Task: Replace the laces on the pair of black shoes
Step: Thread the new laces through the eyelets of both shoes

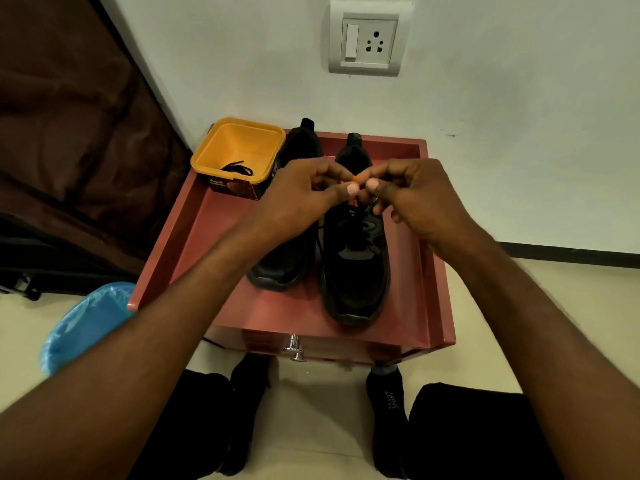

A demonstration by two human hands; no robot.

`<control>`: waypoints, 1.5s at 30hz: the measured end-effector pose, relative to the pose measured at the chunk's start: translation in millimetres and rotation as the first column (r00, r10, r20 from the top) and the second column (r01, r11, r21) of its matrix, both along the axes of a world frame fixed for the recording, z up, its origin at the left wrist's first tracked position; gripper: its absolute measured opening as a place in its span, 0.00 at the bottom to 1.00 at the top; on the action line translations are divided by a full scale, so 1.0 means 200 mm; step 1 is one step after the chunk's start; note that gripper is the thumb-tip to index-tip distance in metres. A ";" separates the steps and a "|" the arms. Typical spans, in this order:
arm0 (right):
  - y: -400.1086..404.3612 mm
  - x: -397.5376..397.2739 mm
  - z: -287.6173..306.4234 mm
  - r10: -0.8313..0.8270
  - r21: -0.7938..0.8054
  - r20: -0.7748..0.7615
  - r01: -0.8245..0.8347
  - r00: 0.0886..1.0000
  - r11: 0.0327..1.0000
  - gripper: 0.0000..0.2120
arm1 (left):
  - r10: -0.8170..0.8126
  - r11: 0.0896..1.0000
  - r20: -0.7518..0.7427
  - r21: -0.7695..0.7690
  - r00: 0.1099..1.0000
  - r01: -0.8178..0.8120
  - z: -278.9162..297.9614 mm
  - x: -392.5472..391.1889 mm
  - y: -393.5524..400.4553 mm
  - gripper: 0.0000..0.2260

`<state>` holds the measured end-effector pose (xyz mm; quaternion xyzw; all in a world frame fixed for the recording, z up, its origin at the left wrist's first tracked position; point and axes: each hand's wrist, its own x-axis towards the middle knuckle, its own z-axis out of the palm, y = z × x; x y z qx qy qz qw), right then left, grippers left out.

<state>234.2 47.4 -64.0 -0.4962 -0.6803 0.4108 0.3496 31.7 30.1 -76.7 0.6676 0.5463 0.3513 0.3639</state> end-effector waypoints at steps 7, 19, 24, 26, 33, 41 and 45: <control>0.03 -0.04 -0.04 -0.045 0.072 0.014 0.044 0.999 0.996 0.05 | 0.134 0.984 0.311 -0.153 0.941 -0.089 -0.09 0.08 -0.01 0.07; 0.08 0.00 -0.16 0.000 0.039 0.470 -0.021 0.882 0.999 0.27 | 0.272 0.935 -0.178 0.281 0.946 -0.216 -0.15 0.12 -0.03 0.04; 0.07 0.03 -0.19 -0.039 -0.003 0.366 0.043 0.930 0.999 0.25 | 0.265 0.913 -0.341 0.390 0.902 -0.120 -0.17 0.14 -0.04 0.04; 0.08 0.03 -0.19 -0.043 -0.024 0.350 0.055 0.936 0.998 0.25 | 0.308 0.888 -0.450 0.452 0.838 -0.084 -0.17 0.15 -0.03 0.04; 0.08 0.02 -0.20 -0.101 -0.095 0.257 0.129 0.961 0.987 0.24 | 0.371 0.912 -0.366 0.315 0.854 -0.261 -0.20 0.19 0.00 0.02; 0.07 0.02 -0.22 -0.138 -0.102 0.225 0.164 0.965 0.981 0.22 | 0.364 0.927 -0.369 0.234 0.855 -0.294 -0.21 0.22 0.01 0.03; 0.07 0.01 -0.22 -0.137 -0.097 0.234 0.163 0.963 0.982 0.22 | 0.351 0.935 -0.418 0.210 0.838 -0.287 -0.17 0.21 0.01 0.02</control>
